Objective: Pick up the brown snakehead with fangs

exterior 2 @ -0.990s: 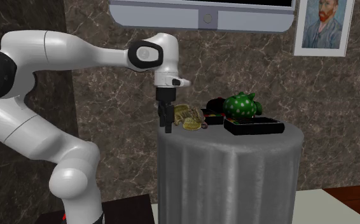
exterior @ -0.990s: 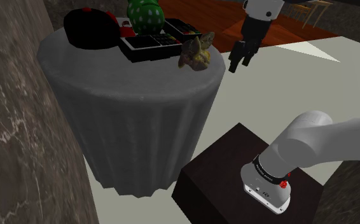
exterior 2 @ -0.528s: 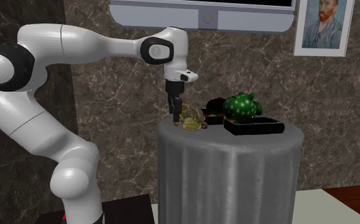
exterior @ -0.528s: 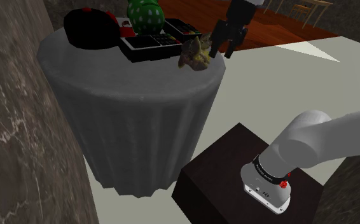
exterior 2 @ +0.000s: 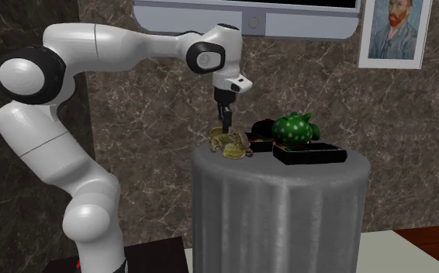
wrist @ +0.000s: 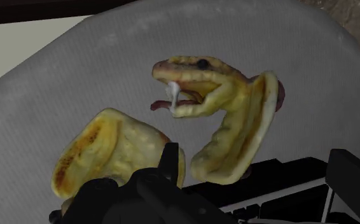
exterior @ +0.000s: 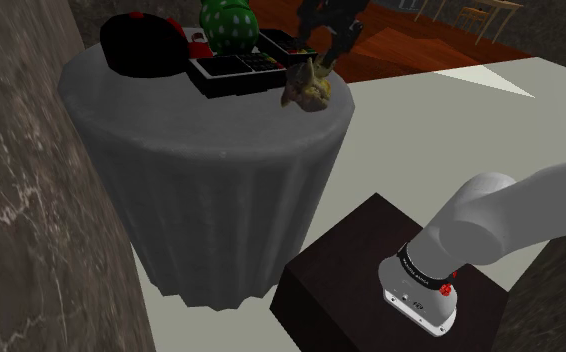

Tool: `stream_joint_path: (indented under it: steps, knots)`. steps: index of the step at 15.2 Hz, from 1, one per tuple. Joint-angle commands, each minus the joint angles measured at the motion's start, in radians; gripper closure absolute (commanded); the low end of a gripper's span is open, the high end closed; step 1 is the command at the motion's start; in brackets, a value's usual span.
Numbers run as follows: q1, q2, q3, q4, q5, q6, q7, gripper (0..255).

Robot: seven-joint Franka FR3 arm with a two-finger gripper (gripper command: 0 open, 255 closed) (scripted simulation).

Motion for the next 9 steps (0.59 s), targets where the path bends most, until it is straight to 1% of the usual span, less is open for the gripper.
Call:
stream_joint_path:
  steps: [1, 7, 9]
  knots:
    - [0.002, 0.009, 0.0, 0.001, 0.018, 0.016, 0.003, 0]
    - [0.003, -0.009, 0.006, -0.1, 0.027, 0.093, -0.029, 0]
    - [0.003, -0.009, 0.006, -0.1, 0.027, 0.093, -0.029, 0]
